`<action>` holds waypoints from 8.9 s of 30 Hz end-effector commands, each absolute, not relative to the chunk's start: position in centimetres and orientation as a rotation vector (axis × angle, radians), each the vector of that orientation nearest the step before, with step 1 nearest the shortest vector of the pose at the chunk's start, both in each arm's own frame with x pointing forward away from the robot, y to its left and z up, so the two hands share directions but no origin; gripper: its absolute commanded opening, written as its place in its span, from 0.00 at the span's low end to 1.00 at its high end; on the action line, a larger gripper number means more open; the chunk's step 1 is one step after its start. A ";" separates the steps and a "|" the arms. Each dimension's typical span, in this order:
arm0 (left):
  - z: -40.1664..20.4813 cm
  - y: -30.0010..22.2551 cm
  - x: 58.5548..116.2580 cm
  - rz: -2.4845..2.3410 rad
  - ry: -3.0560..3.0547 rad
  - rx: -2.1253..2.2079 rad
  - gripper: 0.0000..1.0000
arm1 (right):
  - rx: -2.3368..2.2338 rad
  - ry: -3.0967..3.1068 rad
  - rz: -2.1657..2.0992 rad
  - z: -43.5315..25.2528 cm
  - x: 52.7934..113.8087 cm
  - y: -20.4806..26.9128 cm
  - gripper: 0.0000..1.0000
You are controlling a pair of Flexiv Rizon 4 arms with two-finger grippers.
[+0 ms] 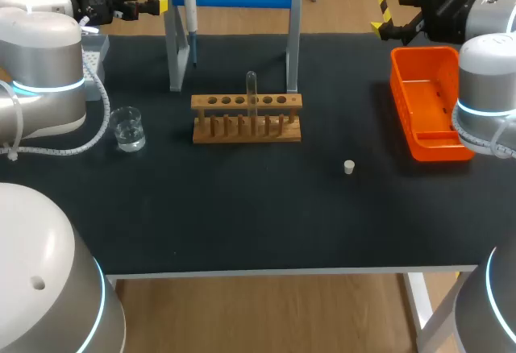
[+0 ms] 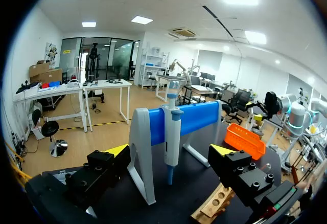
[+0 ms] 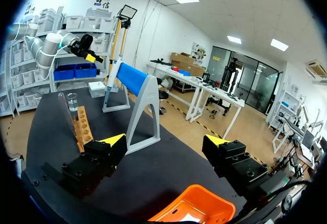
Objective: Invert the test tube, pick up the pipette, mount the tip to pipette, aspirate from beaker and dispense into the tube, eject the tip, return the pipette, and cap with the stopper.
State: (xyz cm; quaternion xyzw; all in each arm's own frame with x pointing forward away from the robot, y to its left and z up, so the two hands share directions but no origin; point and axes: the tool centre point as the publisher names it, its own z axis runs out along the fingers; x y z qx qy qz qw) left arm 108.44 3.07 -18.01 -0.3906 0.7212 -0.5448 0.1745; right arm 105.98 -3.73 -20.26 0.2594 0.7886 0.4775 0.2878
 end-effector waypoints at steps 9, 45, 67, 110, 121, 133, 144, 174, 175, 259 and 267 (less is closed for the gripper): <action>-18.1 3.0 108.4 -1.547 2.041 -1.106 1.00 | 0.692 2.108 1.276 -20.2 105.9 -3.8 1.00; -18.1 3.0 108.4 -1.547 2.041 -1.106 1.00 | 0.188 2.323 1.748 -26.1 86.9 9.8 1.00; -18.4 1.8 101.7 -1.729 2.030 -0.855 1.00 | 0.104 2.358 1.727 -26.9 86.0 10.4 1.00; -24.3 -4.6 87.3 -1.616 2.171 -0.657 1.00 | 0.104 2.358 1.727 -26.9 86.0 10.4 1.00; -24.3 -4.6 87.3 -1.616 2.171 -0.657 1.00 | 0.059 2.327 1.809 -27.0 87.4 10.8 1.00; -24.3 -4.6 87.3 -1.616 2.171 -0.657 1.00 | -0.058 2.290 2.058 -26.3 91.2 14.9 1.00; -24.3 -4.6 87.3 -1.616 2.171 -0.657 1.00 | -0.149 2.322 2.160 -26.5 91.8 18.9 1.00; -24.3 -4.6 87.3 -1.616 2.171 -0.657 1.00 | -0.176 2.351 2.217 -28.0 92.7 23.7 0.74; -24.3 -4.6 87.3 -1.616 2.171 -0.657 1.00 | -0.176 2.352 2.217 -28.0 92.7 23.8 0.74; -24.3 -4.6 87.3 -1.616 2.171 -0.657 1.00 | -0.101 2.280 2.268 -24.1 94.0 24.7 0.00; -24.3 -4.6 87.3 -1.616 2.171 -0.657 1.00 | -0.106 2.270 2.273 -23.2 93.9 24.9 0.00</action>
